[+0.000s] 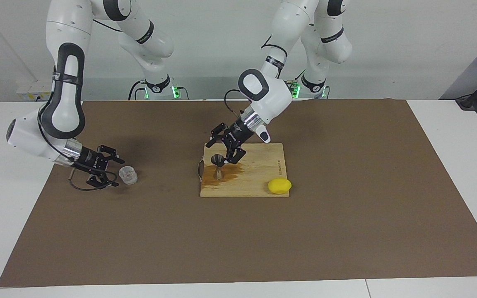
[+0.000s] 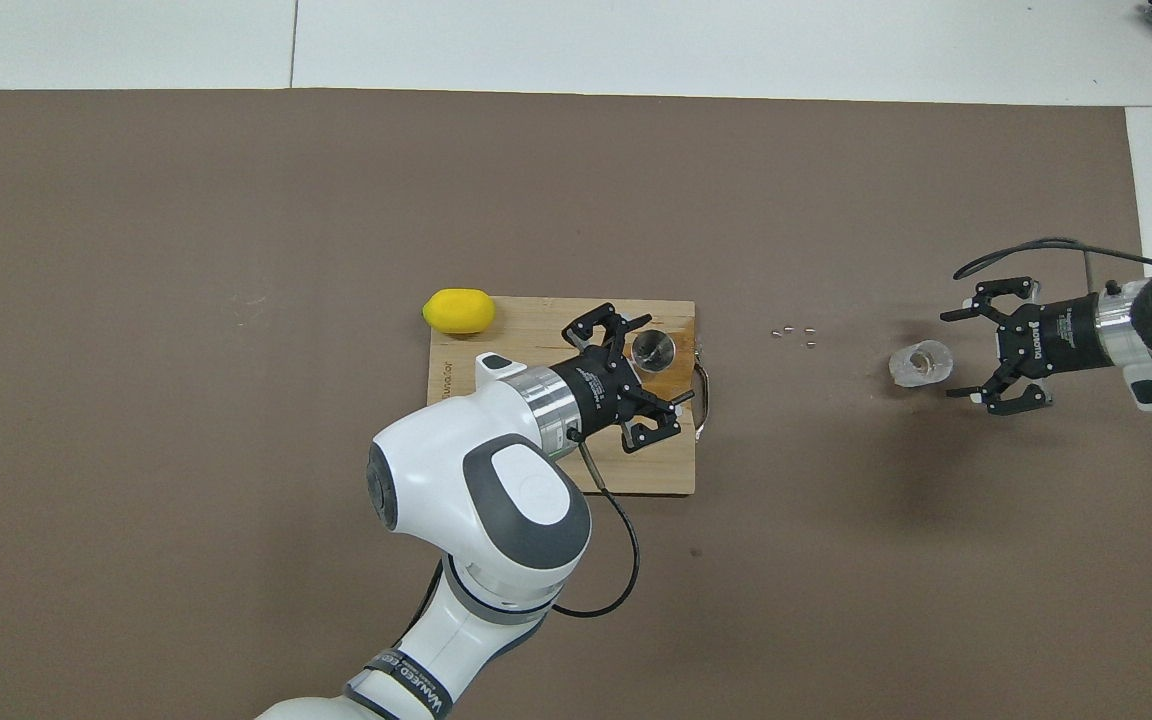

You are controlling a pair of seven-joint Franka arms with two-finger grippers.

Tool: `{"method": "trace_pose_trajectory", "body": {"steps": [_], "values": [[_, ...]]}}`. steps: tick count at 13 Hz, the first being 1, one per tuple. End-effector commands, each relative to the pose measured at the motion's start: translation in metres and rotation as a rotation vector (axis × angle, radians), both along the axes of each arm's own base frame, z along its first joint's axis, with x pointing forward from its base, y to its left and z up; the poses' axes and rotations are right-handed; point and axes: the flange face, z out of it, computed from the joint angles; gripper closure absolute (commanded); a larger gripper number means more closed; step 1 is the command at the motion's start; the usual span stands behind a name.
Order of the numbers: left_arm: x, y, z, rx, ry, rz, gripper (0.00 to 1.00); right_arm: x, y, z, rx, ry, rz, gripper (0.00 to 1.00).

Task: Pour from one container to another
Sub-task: 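Grasp the clear glass with the right gripper while the left gripper retracts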

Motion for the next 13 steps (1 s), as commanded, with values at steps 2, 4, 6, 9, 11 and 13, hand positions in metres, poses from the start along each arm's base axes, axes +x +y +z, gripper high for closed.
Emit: {"method": "trace_pose_trajectory", "body": {"steps": [2, 4, 6, 9, 11, 13], "values": [[0.034, 0.058, 0.068, -0.025, -0.090, 0.064, 0.00, -0.007, 0.013, -0.008, 0.054, -0.013, -0.028, 0.00], [0.061, 0.098, 0.094, 0.065, -0.200, 0.056, 0.00, -0.015, 0.016, -0.015, 0.064, -0.020, -0.038, 0.01], [0.094, 0.151, 0.106, 0.199, -0.295, 0.062, 0.00, -0.015, 0.017, -0.015, 0.075, -0.029, -0.036, 0.08], [0.133, 0.229, 0.121, 0.409, -0.390, 0.079, 0.00, -0.016, 0.017, -0.016, 0.076, -0.051, -0.010, 0.29], [0.151, 0.290, 0.123, 0.518, -0.411, 0.121, 0.00, -0.017, 0.018, -0.016, 0.082, -0.051, -0.001, 1.00], [0.164, 0.356, 0.126, 0.625, -0.424, 0.168, 0.00, -0.016, 0.020, -0.015, 0.078, -0.053, 0.002, 1.00]]}}
